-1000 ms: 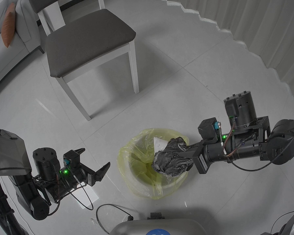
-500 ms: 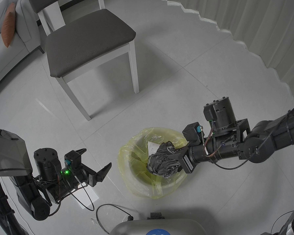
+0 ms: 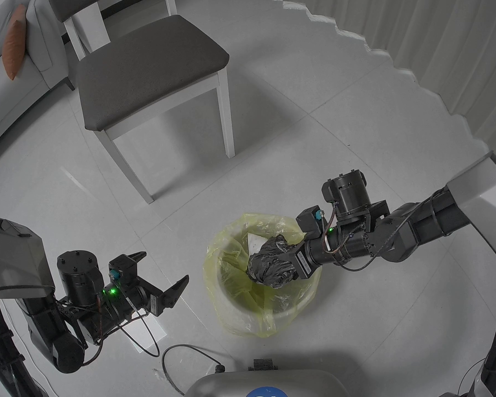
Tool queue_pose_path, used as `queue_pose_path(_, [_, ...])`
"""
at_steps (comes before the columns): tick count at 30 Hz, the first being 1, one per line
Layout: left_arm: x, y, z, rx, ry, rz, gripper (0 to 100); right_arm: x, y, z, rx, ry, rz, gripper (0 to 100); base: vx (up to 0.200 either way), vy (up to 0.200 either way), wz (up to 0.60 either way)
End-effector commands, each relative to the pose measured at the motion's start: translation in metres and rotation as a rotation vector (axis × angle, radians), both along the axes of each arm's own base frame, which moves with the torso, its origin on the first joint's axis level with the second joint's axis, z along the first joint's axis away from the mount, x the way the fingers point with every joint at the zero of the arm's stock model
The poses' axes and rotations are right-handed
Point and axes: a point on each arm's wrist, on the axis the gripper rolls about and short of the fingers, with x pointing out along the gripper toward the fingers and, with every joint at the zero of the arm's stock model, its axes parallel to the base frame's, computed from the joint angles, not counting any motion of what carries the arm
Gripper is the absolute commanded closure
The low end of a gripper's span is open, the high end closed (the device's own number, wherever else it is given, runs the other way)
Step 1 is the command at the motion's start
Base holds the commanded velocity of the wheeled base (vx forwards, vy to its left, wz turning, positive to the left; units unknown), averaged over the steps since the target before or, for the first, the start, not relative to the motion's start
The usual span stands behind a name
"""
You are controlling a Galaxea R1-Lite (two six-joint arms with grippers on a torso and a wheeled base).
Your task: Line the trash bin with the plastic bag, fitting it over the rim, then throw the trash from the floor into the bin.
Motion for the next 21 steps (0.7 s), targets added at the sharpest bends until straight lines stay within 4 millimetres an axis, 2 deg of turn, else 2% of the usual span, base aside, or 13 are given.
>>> queue_pose_path(1, [-0.001,-0.002,0.003,-0.005,-0.019,-0.001,0,-0.001,-0.001,-0.013,-0.021,0.031,0.003,100,0.000,0.000,0.00])
queue_pose_path(4, [-0.001,-0.002,0.003,-0.005,-0.019,-0.001,0,-0.001,-0.001,-0.014,-0.023,0.034,0.003,100,0.000,0.000,0.00])
queue_pose_path(10, [-0.002,-0.001,0.003,-0.006,-0.021,-0.001,0,0.009,-0.001,-0.029,-0.032,0.052,-0.011,100,0.000,0.000,0.00])
queue_pose_path(16, [-0.003,-0.001,0.003,-0.005,-0.019,-0.002,0,0.017,0.001,-0.027,-0.014,0.024,-0.018,100,0.000,0.000,0.00])
queue_pose_path(21, [-0.005,-0.002,0.005,-0.008,-0.023,-0.006,0,0.022,0.001,-0.037,-0.024,0.028,-0.016,100,0.000,0.000,0.00])
